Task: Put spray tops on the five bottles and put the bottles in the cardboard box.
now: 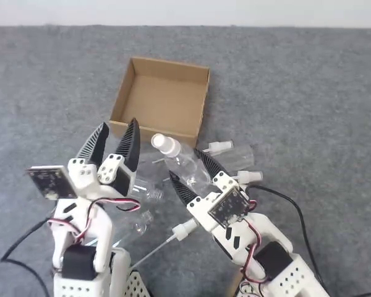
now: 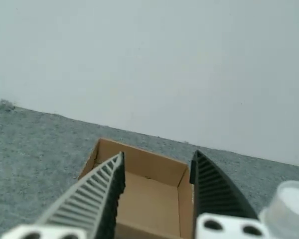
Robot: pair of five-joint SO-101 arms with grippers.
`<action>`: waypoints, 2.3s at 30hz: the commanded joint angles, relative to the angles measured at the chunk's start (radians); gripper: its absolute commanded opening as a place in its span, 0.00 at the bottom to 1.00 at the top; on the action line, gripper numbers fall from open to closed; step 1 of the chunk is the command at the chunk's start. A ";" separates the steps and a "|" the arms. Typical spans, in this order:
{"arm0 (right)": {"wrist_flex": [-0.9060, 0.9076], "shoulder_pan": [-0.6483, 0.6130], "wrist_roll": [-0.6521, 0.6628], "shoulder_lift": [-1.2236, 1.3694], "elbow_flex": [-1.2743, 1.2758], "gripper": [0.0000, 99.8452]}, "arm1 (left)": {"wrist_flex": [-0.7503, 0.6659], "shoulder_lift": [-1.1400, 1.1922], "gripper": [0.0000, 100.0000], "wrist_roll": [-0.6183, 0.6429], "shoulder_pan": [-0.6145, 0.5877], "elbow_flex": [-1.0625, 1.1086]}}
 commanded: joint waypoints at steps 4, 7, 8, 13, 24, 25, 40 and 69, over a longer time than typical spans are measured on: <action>0.025 0.002 0.015 -0.039 0.020 0.01 | -0.040 -0.014 0.20 0.018 0.017 0.004; 0.031 0.002 0.015 -0.039 0.020 0.01 | -0.038 -0.014 0.20 0.000 0.081 0.021; 0.031 0.002 0.015 -0.039 0.020 0.01 | -0.038 -0.014 0.20 -0.026 0.107 0.027; 0.031 0.002 0.015 -0.039 0.020 0.01 | -0.035 -0.014 0.20 -0.129 0.227 0.064; 0.031 0.002 0.015 -0.039 0.020 0.01 | 0.012 -0.014 0.20 -0.215 0.354 0.068; 0.031 0.002 0.015 -0.039 0.020 0.01 | 0.014 -0.014 0.20 -0.215 0.359 0.068; 0.031 0.007 0.015 -0.039 0.020 0.01 | 0.110 -0.014 0.20 -0.265 0.423 0.024; 0.031 0.130 0.021 -0.038 0.011 0.01 | 0.150 0.500 0.17 -0.207 0.020 -0.360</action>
